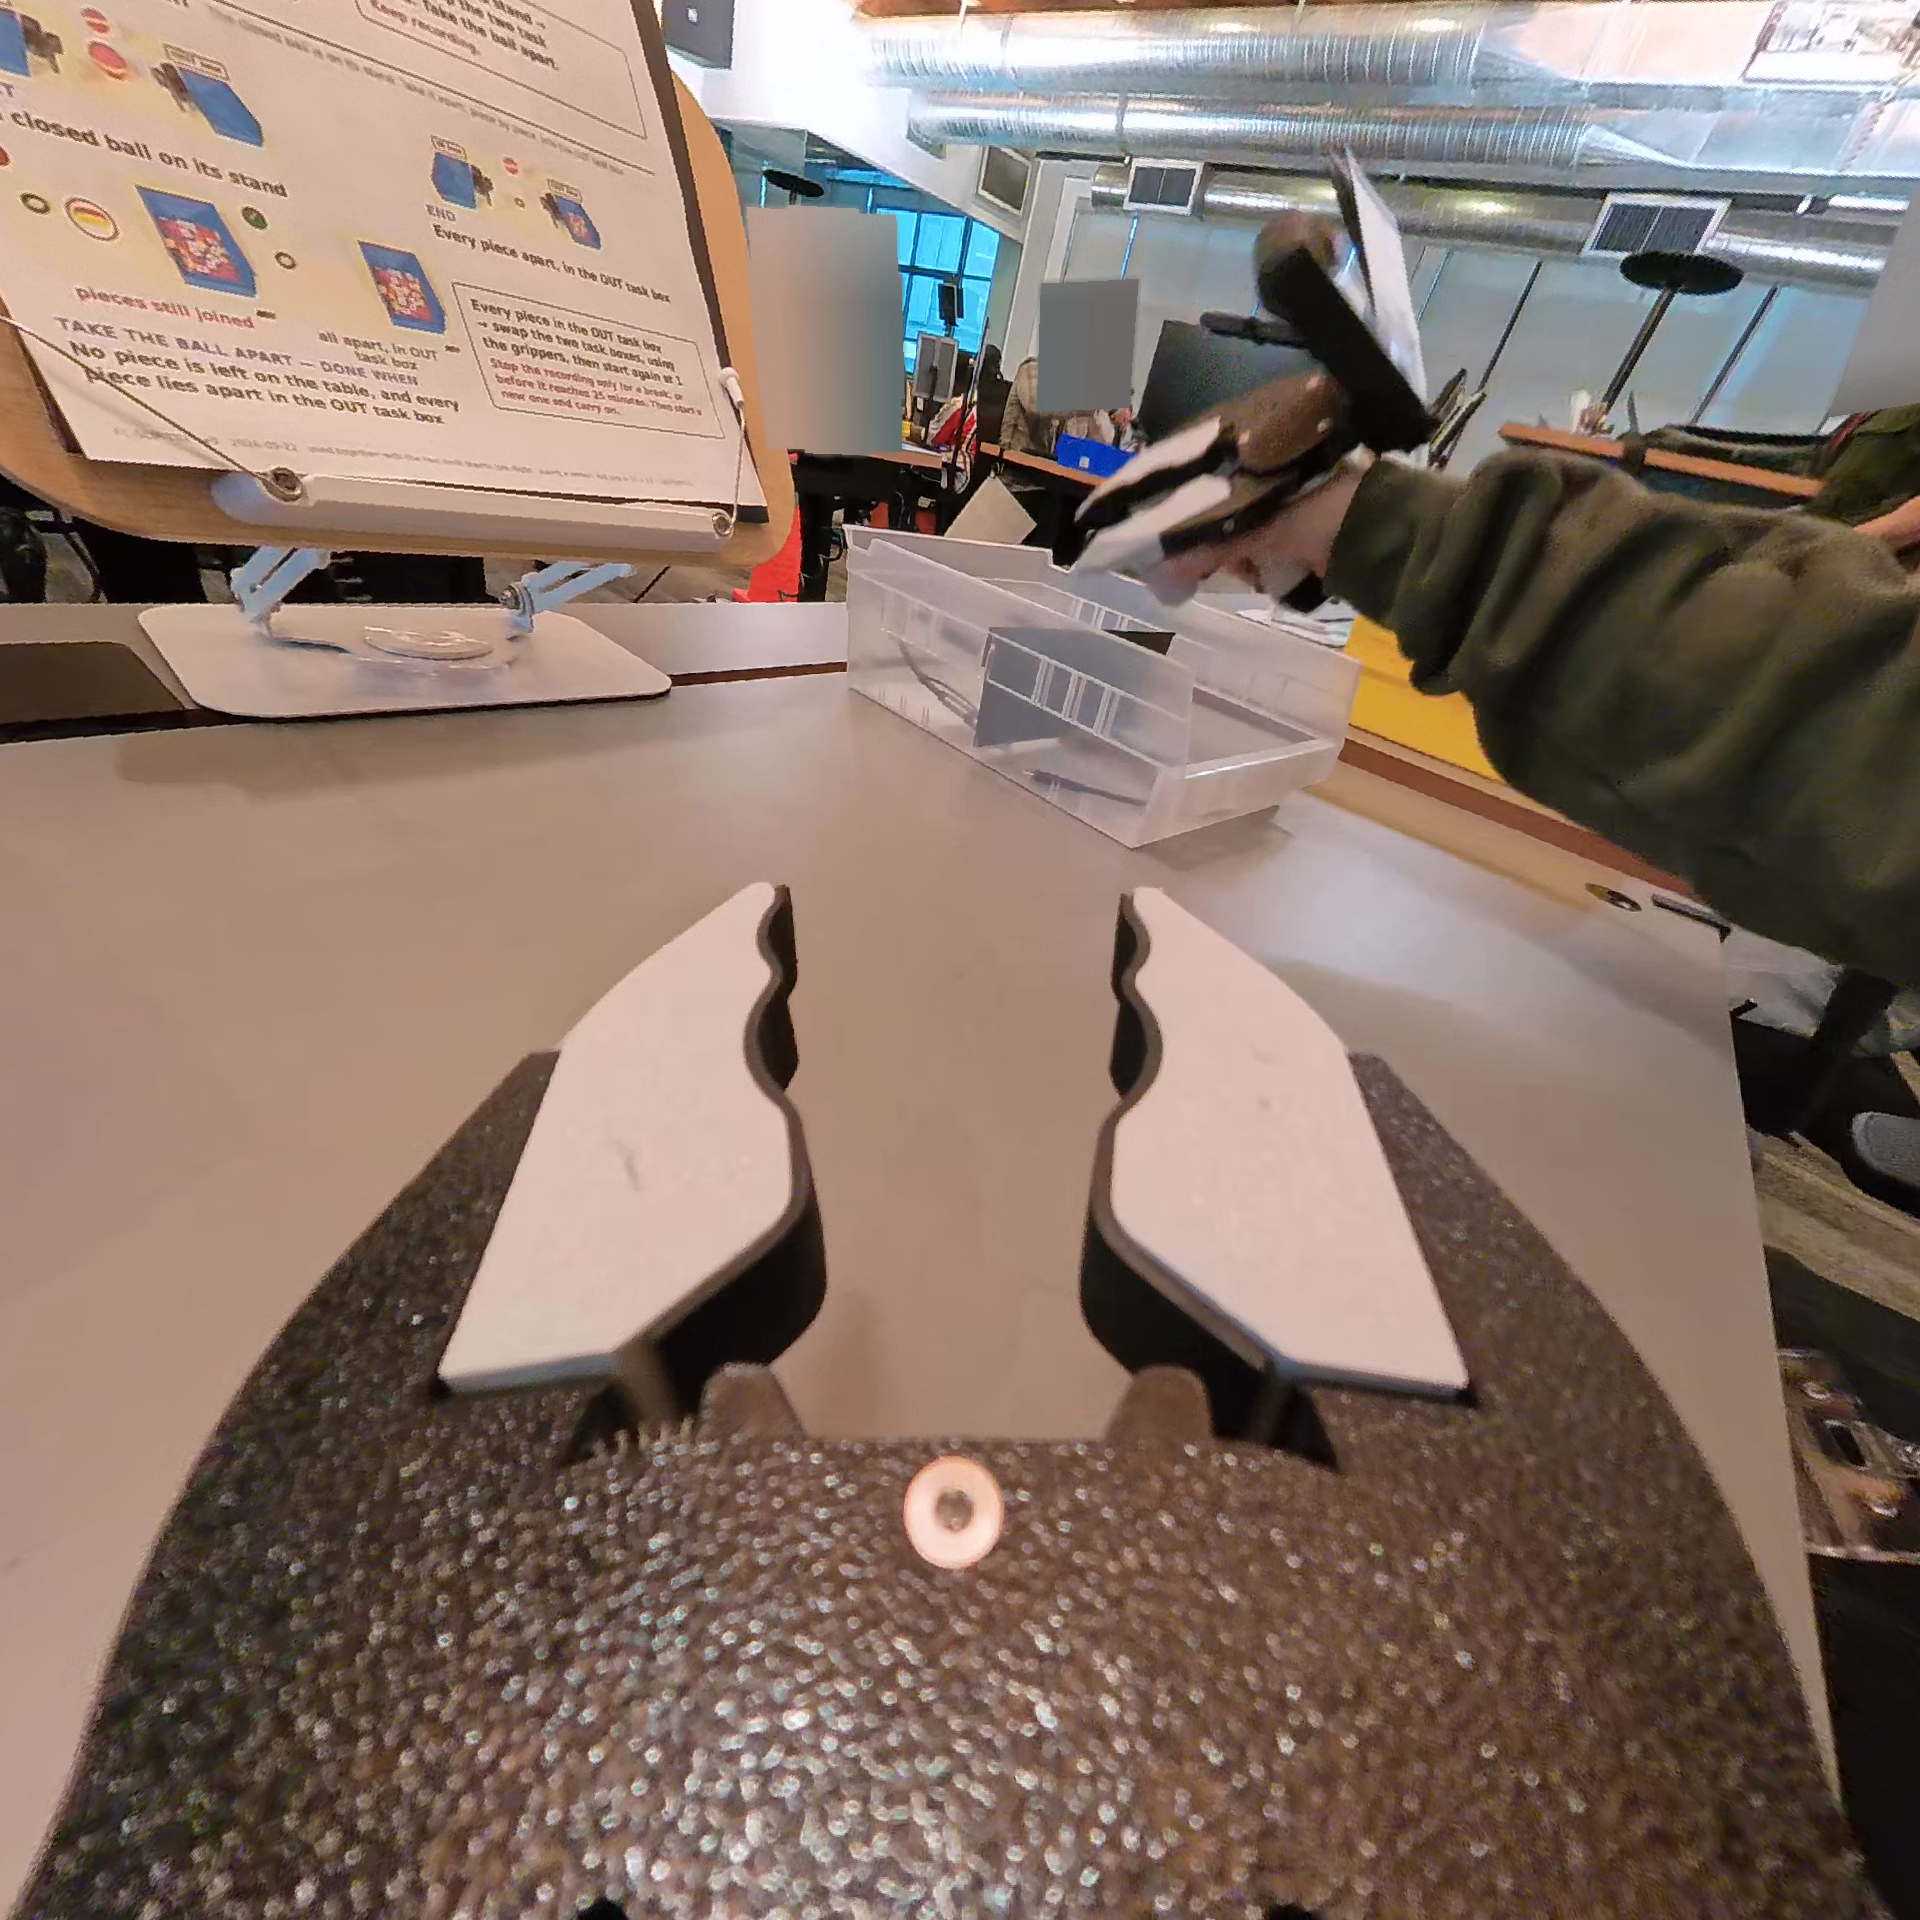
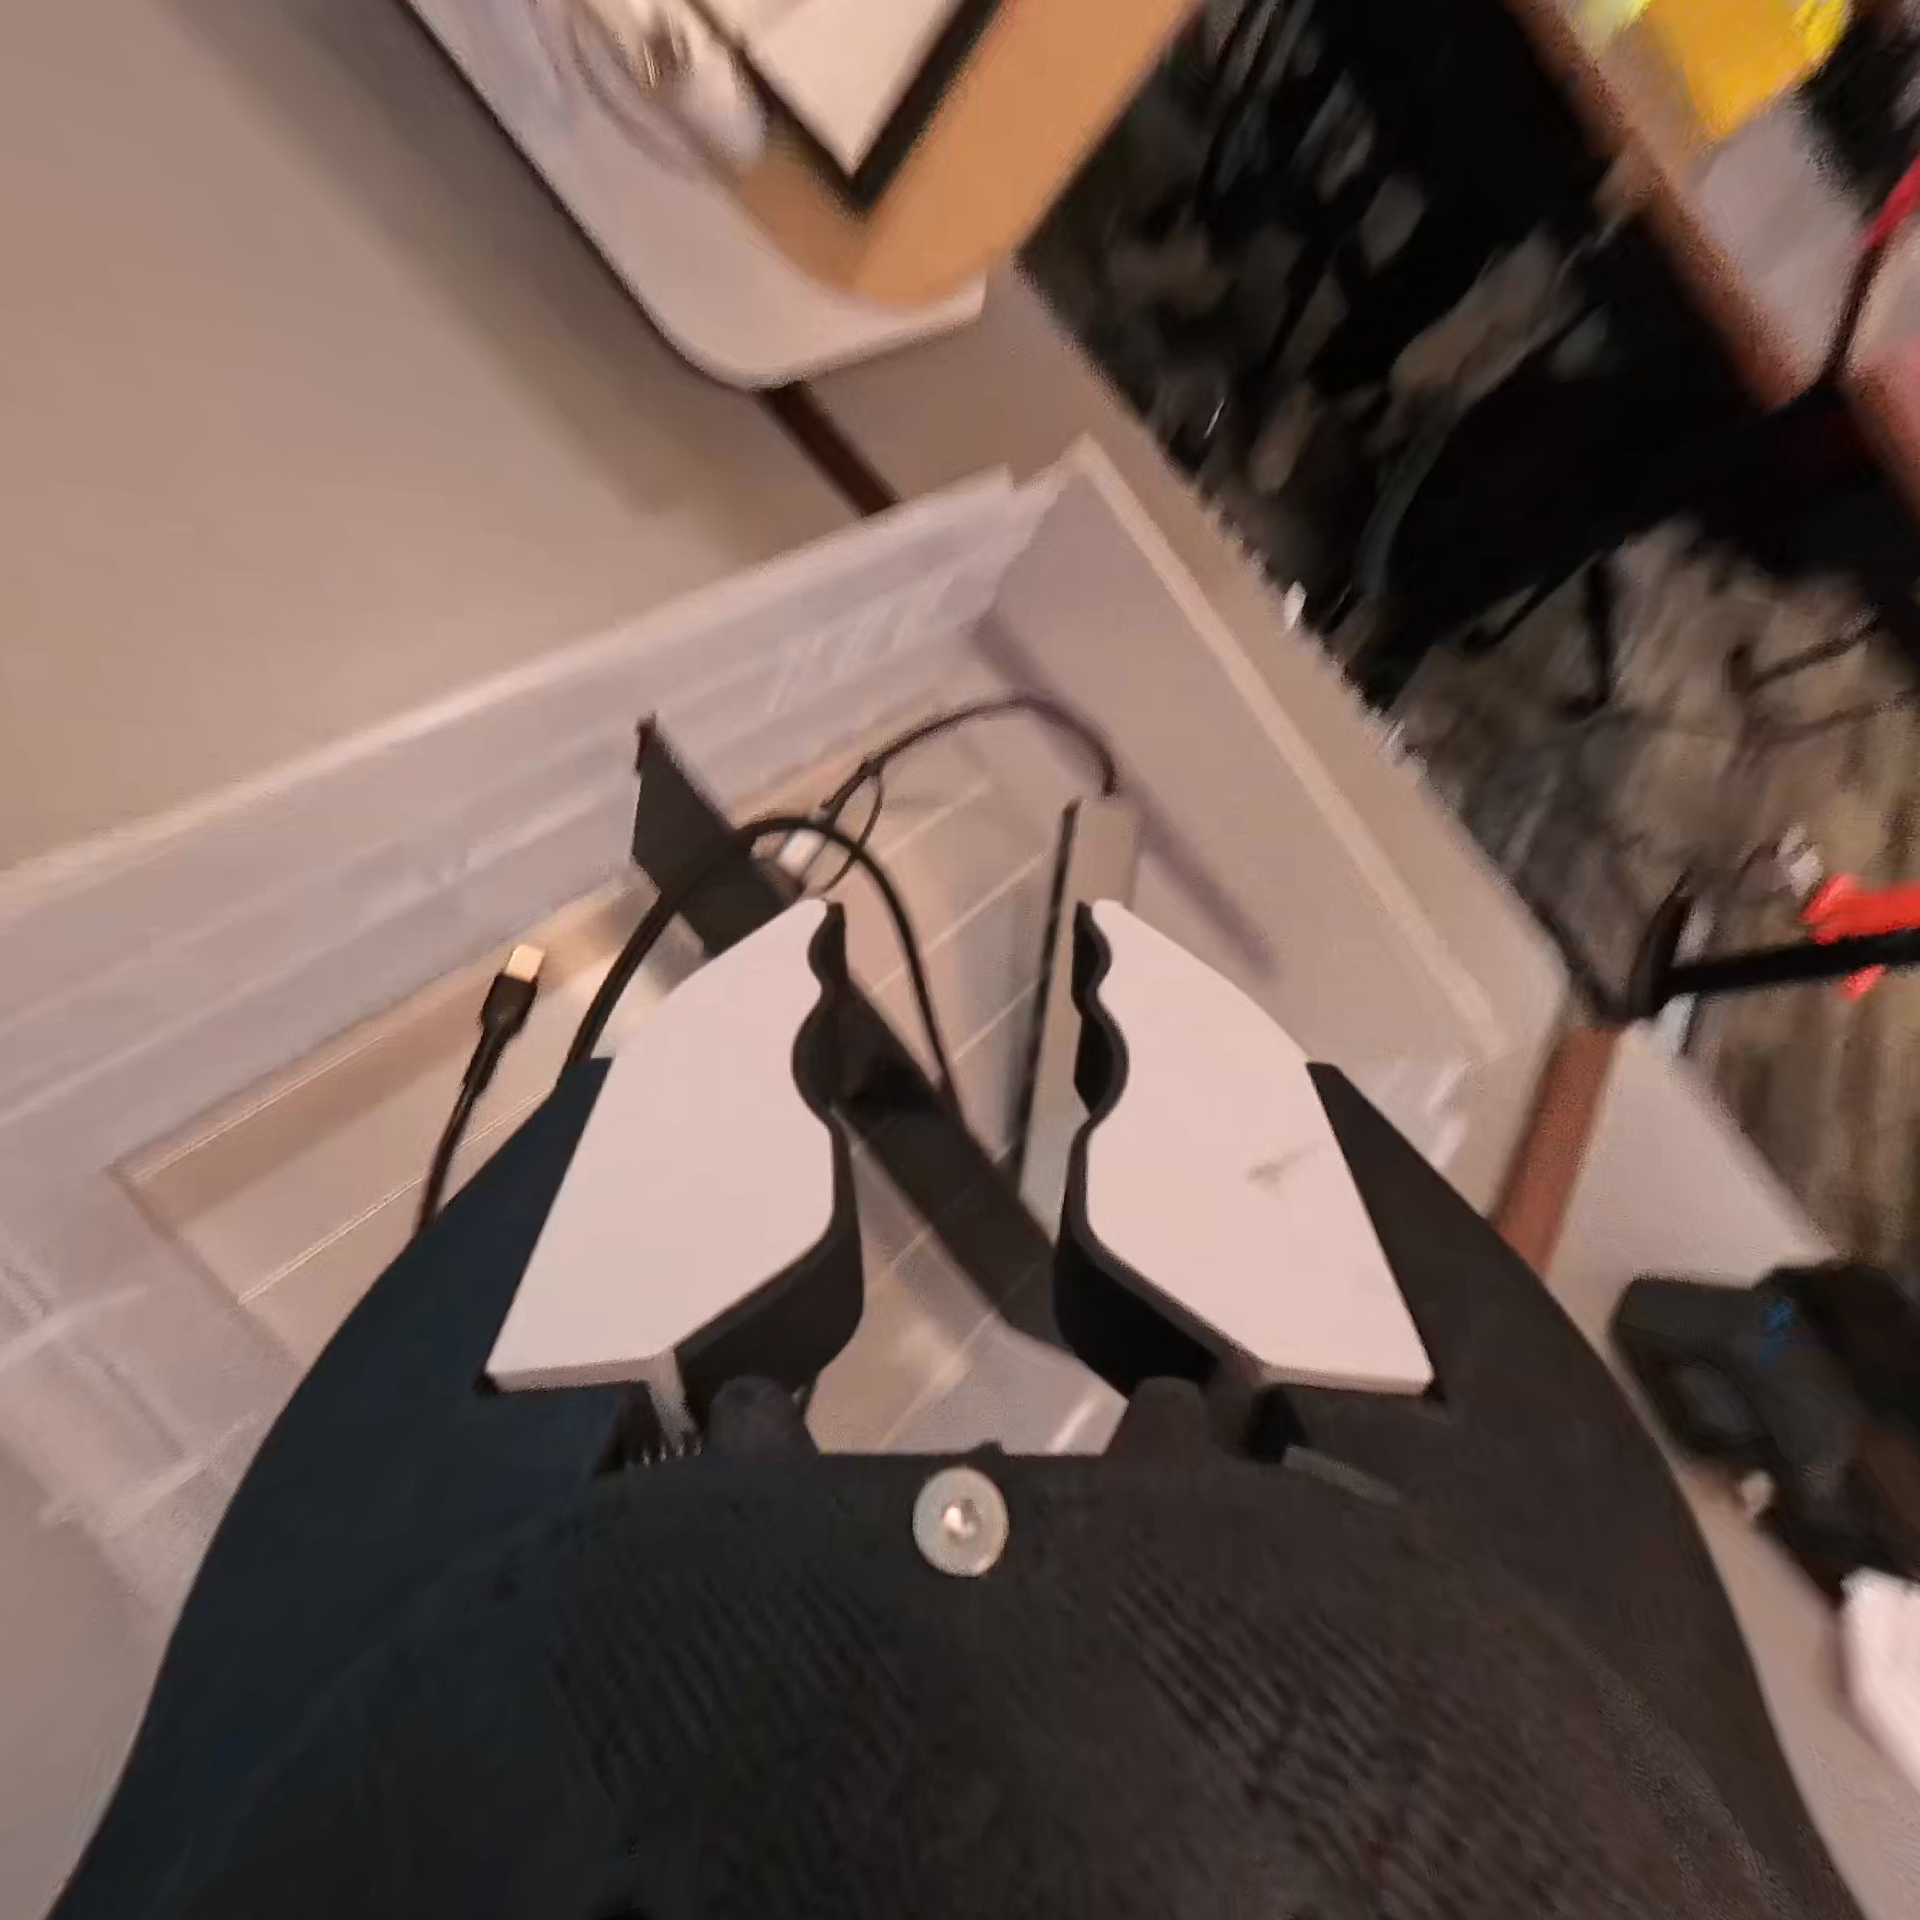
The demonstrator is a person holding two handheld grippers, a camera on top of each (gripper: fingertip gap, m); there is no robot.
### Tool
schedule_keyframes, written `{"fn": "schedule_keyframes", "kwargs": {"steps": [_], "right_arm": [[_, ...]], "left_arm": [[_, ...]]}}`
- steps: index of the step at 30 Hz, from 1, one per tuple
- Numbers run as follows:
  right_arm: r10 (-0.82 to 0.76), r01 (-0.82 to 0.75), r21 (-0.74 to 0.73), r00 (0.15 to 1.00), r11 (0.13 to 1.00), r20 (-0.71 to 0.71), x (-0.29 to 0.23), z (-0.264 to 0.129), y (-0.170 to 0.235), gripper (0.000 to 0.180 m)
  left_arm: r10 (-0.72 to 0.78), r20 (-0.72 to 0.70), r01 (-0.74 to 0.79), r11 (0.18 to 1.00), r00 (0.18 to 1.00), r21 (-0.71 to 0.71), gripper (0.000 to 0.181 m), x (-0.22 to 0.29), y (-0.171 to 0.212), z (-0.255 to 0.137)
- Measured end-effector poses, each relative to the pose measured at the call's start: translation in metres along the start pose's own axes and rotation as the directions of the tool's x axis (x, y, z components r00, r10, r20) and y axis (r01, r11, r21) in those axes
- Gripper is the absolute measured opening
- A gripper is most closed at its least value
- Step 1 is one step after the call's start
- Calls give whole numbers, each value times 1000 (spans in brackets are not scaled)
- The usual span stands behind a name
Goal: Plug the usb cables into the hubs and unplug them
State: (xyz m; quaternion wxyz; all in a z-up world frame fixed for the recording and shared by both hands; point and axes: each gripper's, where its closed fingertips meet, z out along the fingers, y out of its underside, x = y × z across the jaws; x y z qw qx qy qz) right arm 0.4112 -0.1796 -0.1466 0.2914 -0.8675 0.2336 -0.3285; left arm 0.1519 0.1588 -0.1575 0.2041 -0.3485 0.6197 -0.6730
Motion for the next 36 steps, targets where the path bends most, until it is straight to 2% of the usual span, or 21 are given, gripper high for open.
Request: {"fn": "schedule_keyframes", "kwargs": {"steps": [1,4,8,10,11,12,14,16,18,20,23,25,27,28,29,33,36], "right_arm": [[60,-59,-56,998,997,21,-7,3,12,48],[223,-215,-104,972,971,74,-39,7,24,54],[253,-249,-121,967,961,22,-61,17,33,52],[296,-292,-96,955,952,32,-69,24,33,34],[281,-277,-118,960,954,19,-69,26,37,15],[240,-240,-133,971,962,-20,-64,28,41,5],[169,-177,-107,982,978,-80,-55,23,37,4],[80,-84,-59,995,995,-65,-53,9,23,4],[-82,82,9,996,997,-36,-54,-16,3,4],[-250,253,63,967,965,-54,-57,-48,-14,3],[-408,410,32,912,912,-46,-65,-76,-11,4],[-432,434,-29,900,900,58,-78,-75,12,3],[-450,457,-114,889,882,79,-77,-68,38,3],[-476,478,-167,878,862,52,-70,-67,48,4],[-523,509,-190,852,840,-33,-60,-71,46,4],[-460,457,-50,882,888,-101,-64,-96,29,4],[-523,523,-50,852,851,5,-82,-102,44,4]], "left_arm": [[-8,-3,8,1000,1000,4,58,1,0,0],[-6,-1,6,1000,1000,9,57,1,-2,-1],[8,1,-8,1000,1000,-3,57,2,-1,0],[2,-7,-2,1000,1000,-5,57,4,0,1],[5,-10,-5,1000,1000,-11,57,5,1,2],[11,-12,-11,1000,1000,-18,57,5,2,2],[26,-12,-26,999,1000,-32,56,6,3,3],[43,-11,-43,998,999,-40,56,7,3,2],[47,-7,-47,998,999,-36,55,5,2,1],[32,-10,-32,999,999,-19,55,5,-1,-1],[3,-17,-3,1000,1000,7,53,4,-4,-2],[-9,-25,10,1000,1000,17,53,4,-5,-2],[-16,-28,17,1000,999,20,52,4,-5,-2],[-15,-29,15,1000,999,19,52,5,-5,-2],[-9,-29,9,1000,1000,19,52,6,-6,-2],[5,-24,-5,1000,1000,24,52,6,-9,-3],[-7,-31,8,1000,1000,29,52,7,-8,-2]]}}
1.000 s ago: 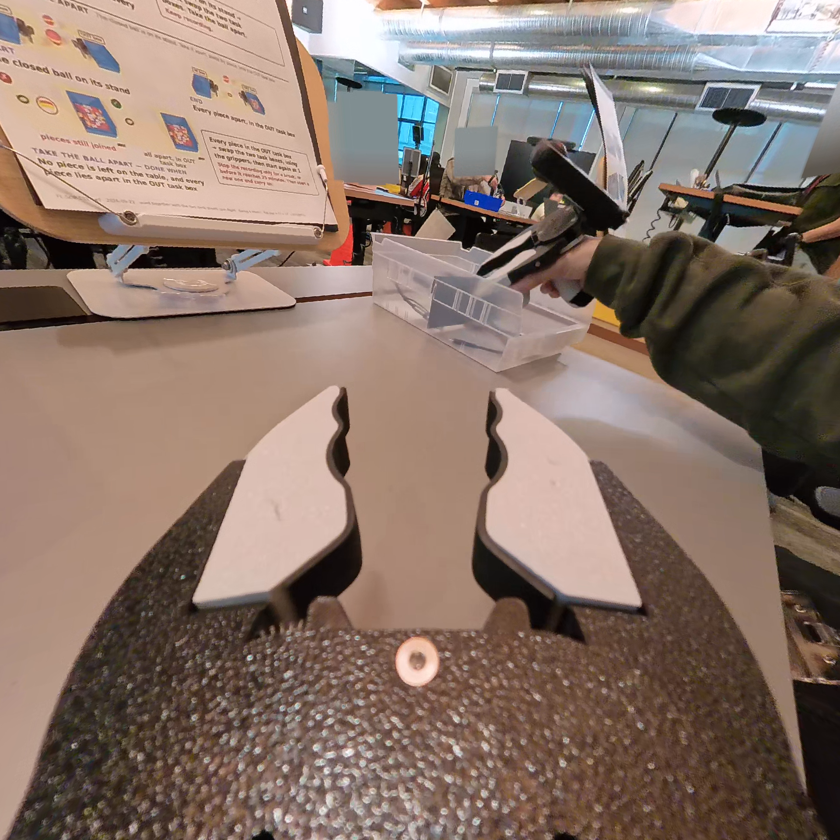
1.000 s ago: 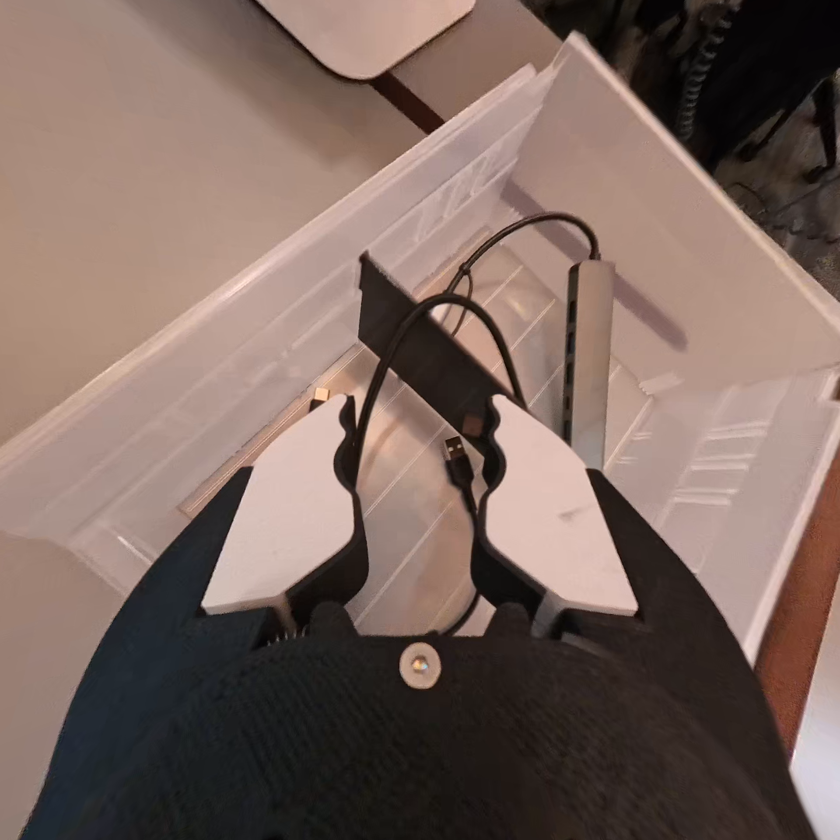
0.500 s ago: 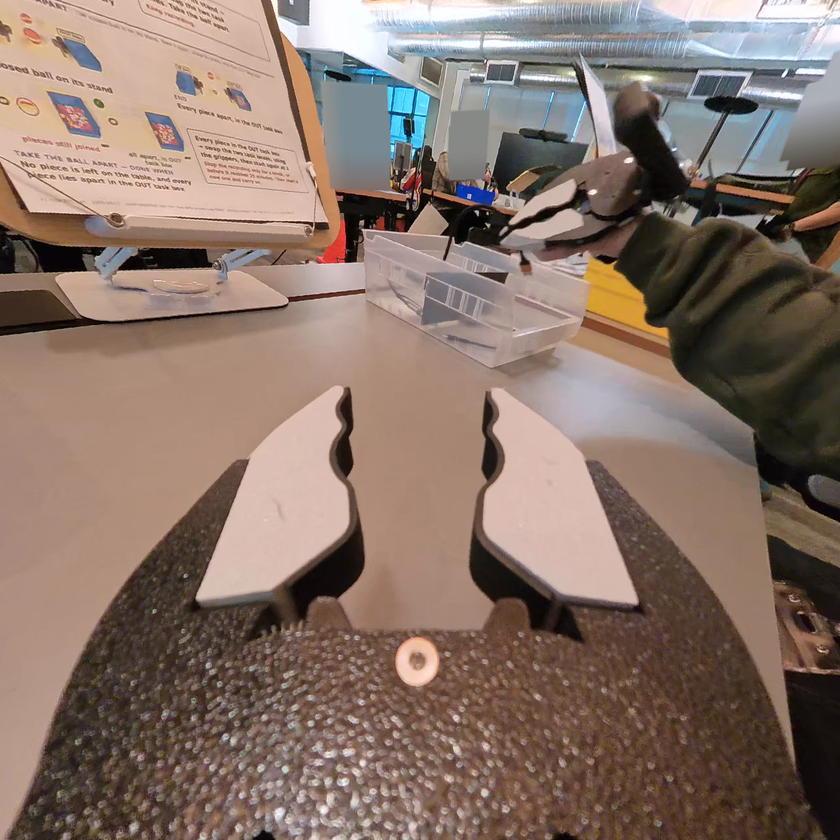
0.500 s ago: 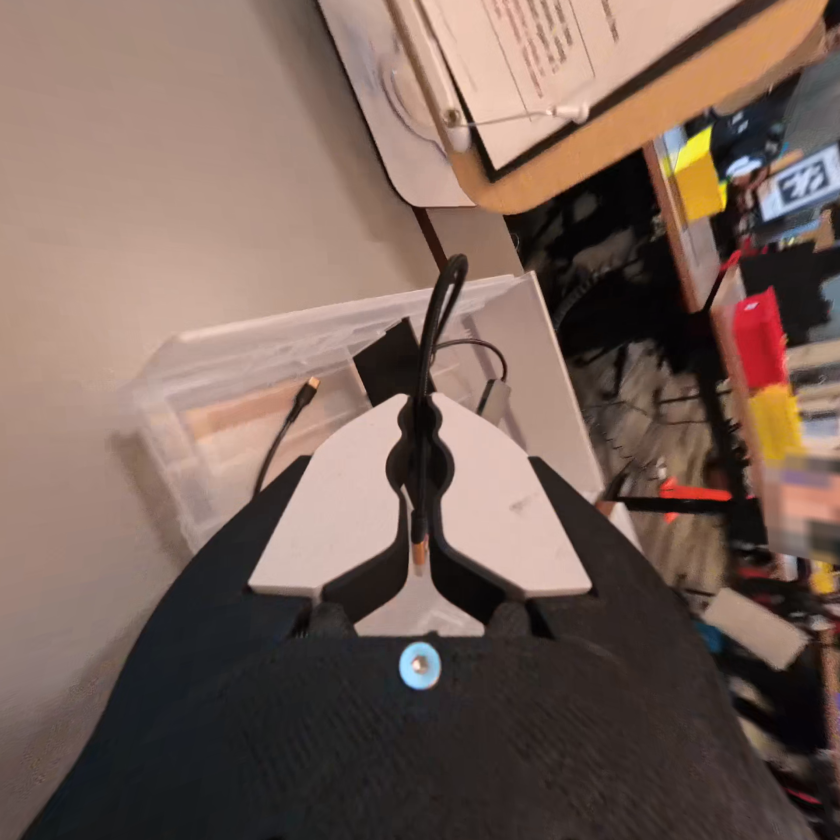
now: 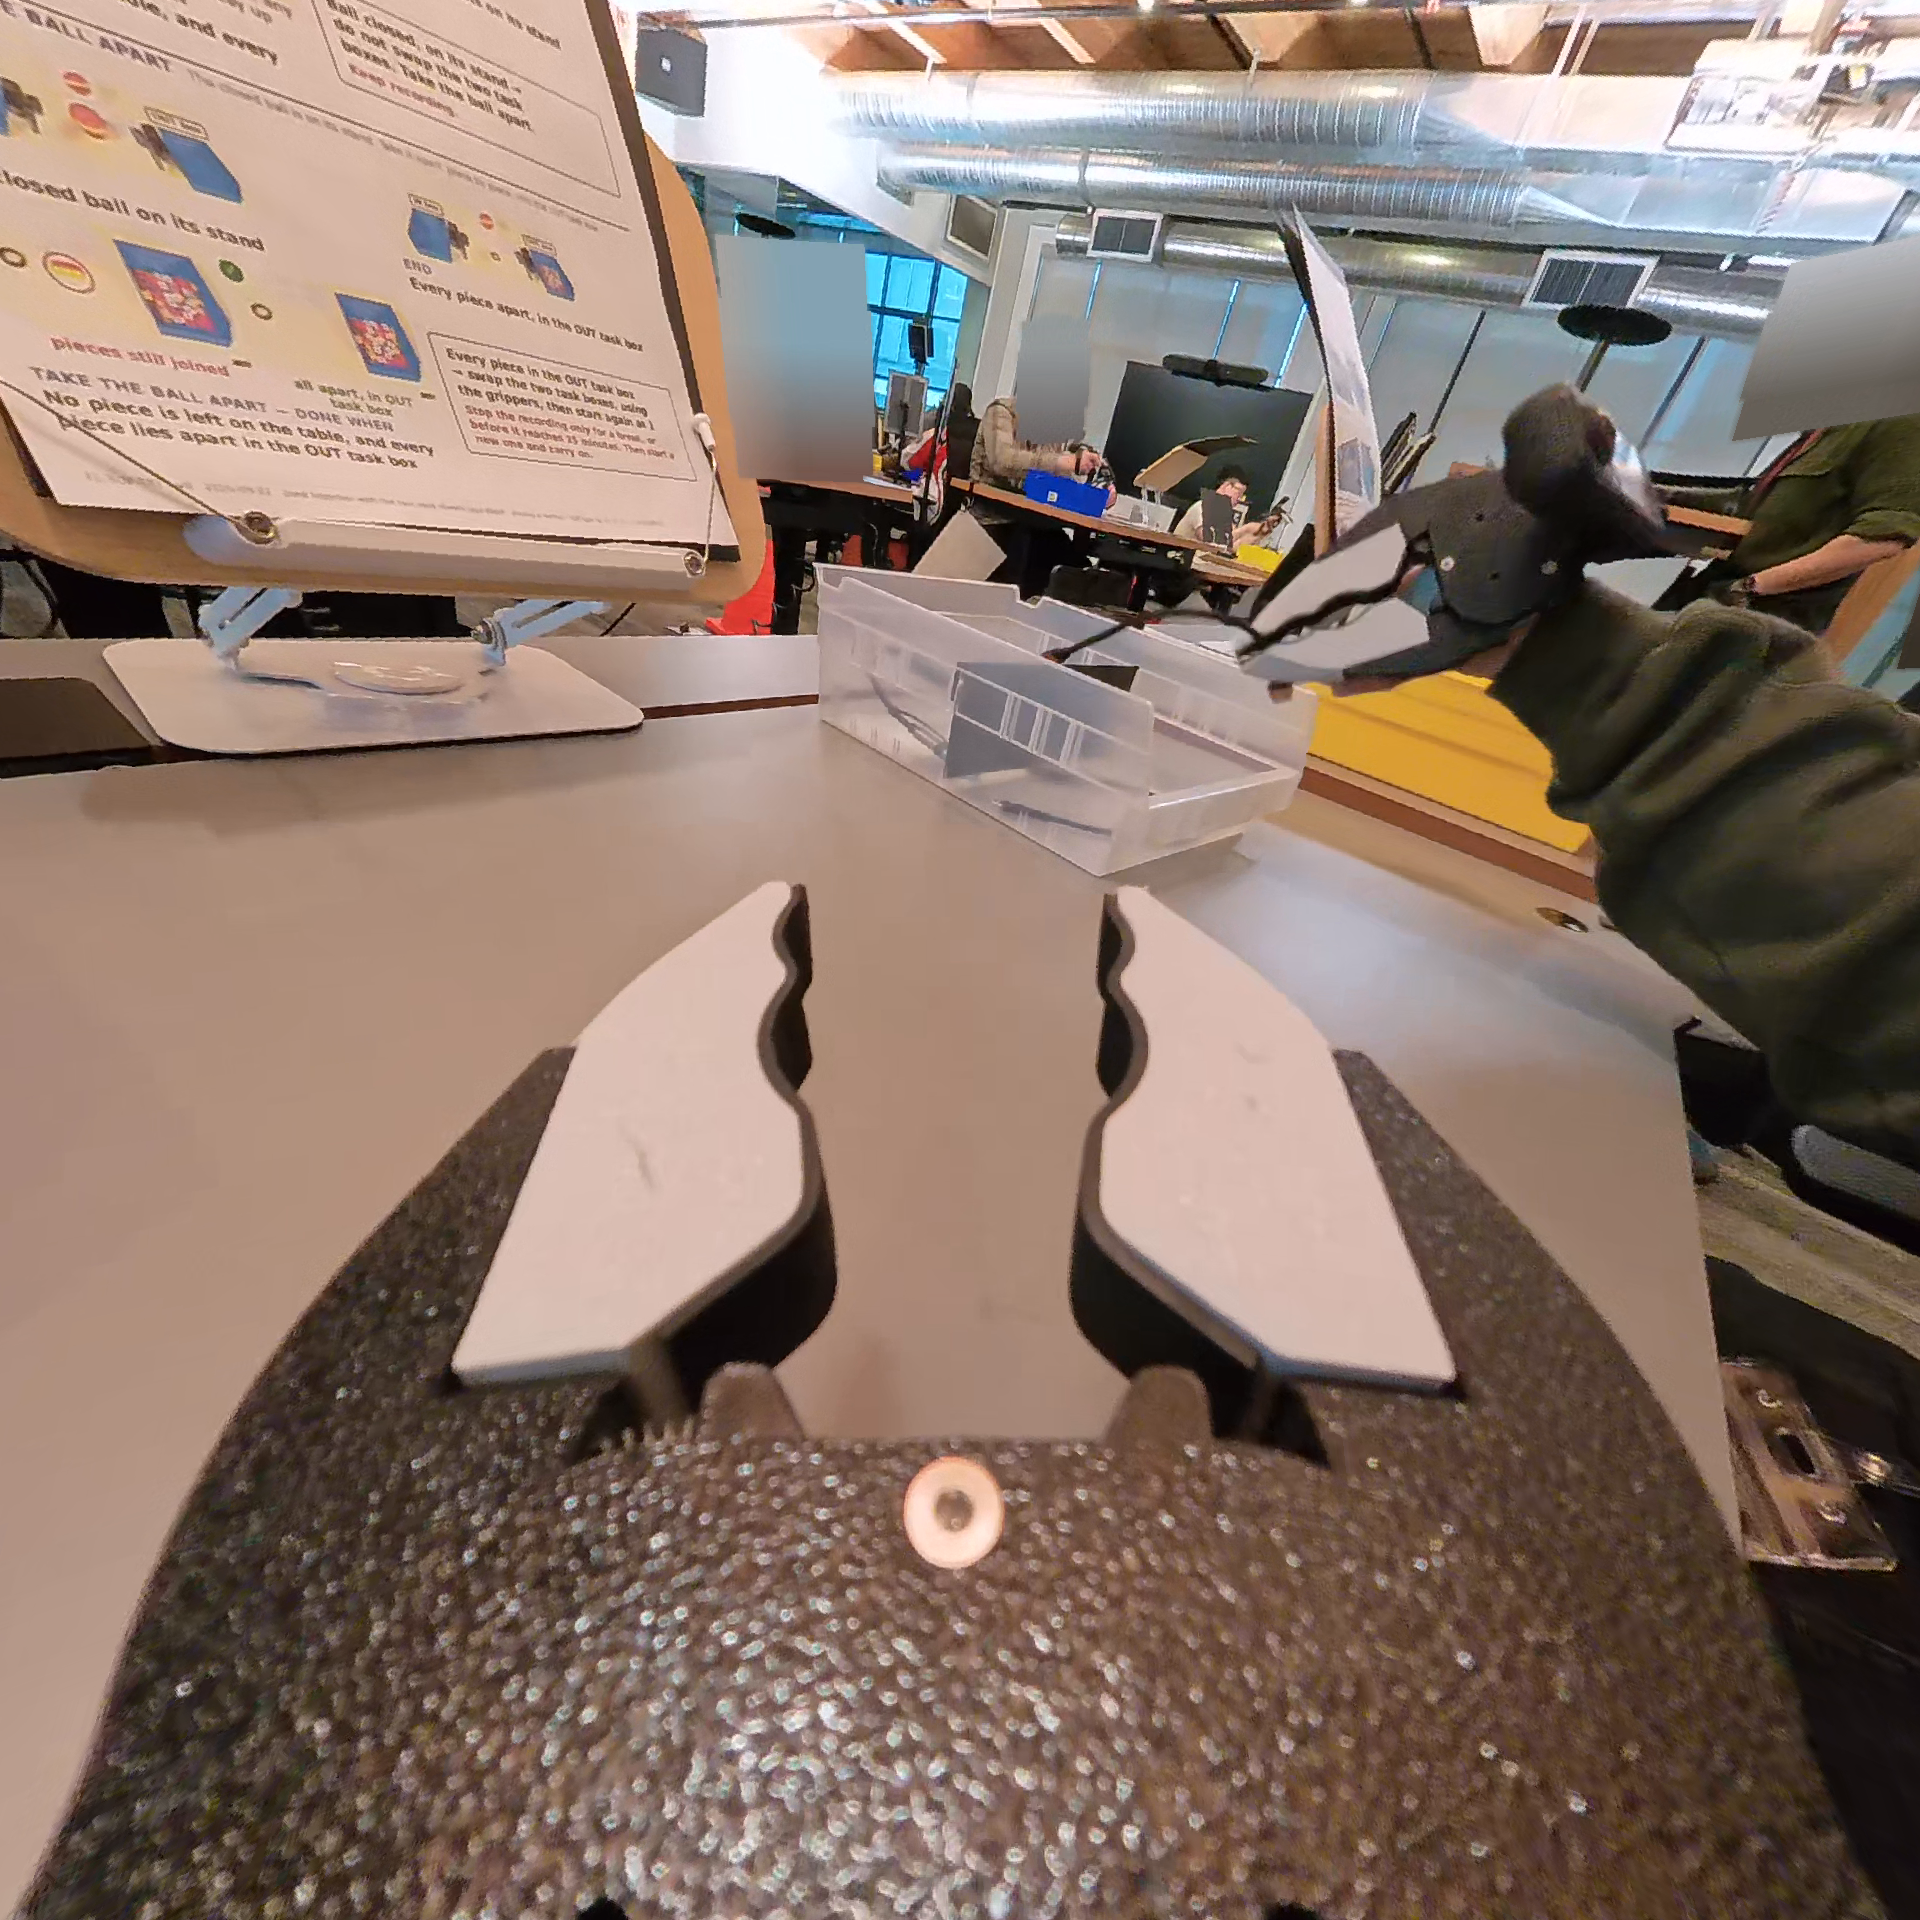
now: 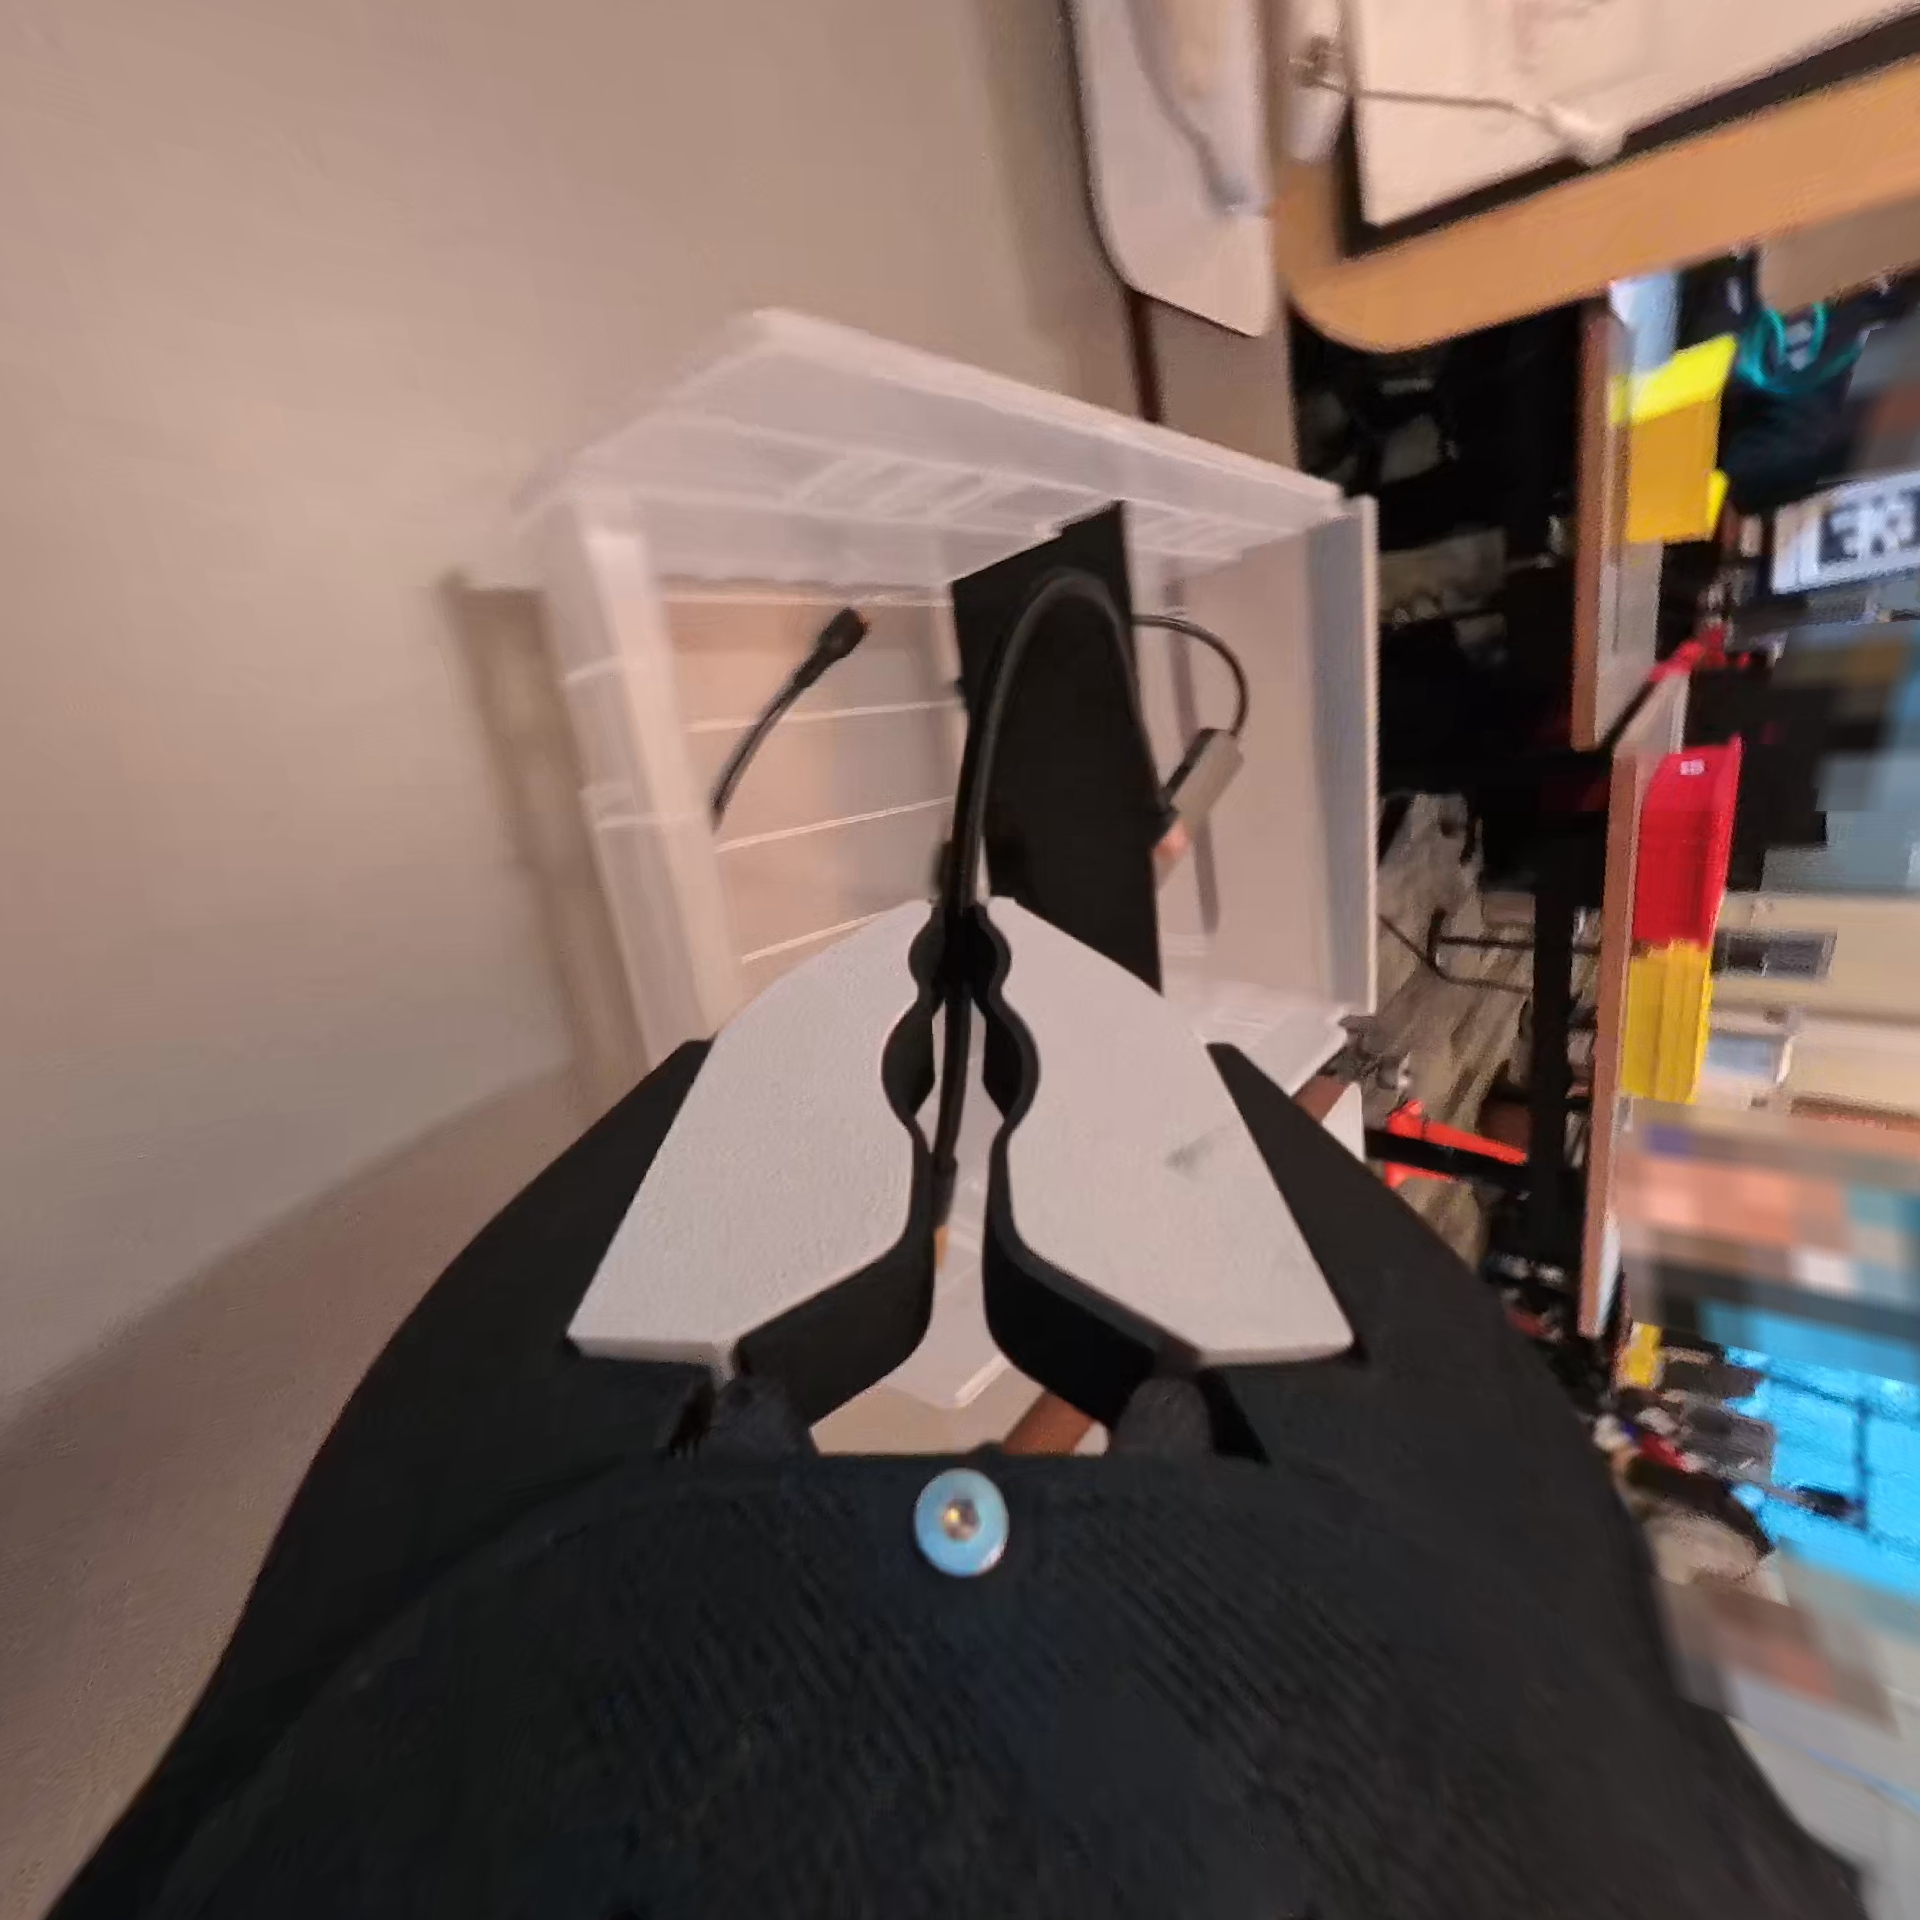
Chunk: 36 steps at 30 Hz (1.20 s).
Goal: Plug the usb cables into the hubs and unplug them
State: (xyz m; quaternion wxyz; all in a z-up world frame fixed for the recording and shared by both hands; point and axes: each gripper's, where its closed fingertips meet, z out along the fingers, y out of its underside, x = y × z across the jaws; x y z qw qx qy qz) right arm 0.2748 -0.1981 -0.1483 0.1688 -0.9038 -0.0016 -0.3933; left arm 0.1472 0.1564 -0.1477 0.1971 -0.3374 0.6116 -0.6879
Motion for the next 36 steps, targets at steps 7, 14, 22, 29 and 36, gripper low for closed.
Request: {"fn": "schedule_keyframes", "kwargs": {"steps": [7,14,22,29,36], "right_arm": [[15,-15,-1,992,1000,125,-32,-4,8,4],[-1,-6,36,982,999,187,-23,-1,-16,4],[21,-12,-45,979,999,203,-8,64,-14,12],[278,-253,-137,936,958,218,-4,82,-1,72],[349,-340,-81,889,937,295,-25,60,-9,82]], "left_arm": [[14,-23,-15,1000,1000,-25,52,8,6,6],[10,-26,-11,1000,1000,-28,52,9,6,6],[14,-41,-16,999,999,-41,52,13,8,8],[12,-45,-14,999,999,-29,51,12,4,6],[-21,-48,20,1000,999,-21,51,8,5,5]]}}
